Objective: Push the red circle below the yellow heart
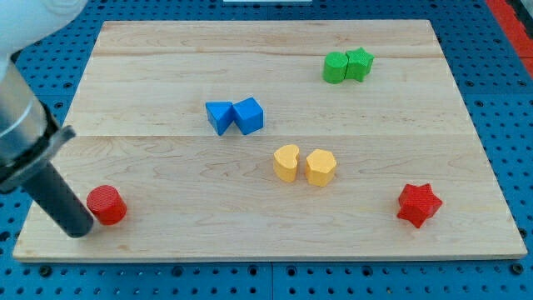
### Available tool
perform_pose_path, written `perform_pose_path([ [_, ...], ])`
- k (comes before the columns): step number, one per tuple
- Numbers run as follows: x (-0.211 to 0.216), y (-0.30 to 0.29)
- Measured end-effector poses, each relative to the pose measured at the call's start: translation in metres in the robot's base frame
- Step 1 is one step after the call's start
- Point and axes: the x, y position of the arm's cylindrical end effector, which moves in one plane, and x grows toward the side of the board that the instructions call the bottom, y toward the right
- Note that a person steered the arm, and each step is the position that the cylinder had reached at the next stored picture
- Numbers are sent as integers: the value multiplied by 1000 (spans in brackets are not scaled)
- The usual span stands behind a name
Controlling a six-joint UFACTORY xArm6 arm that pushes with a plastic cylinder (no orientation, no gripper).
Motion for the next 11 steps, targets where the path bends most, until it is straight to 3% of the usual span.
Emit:
perform_pose_path([
  [4,-26,10],
  [9,-26,169],
  [11,-41,190],
])
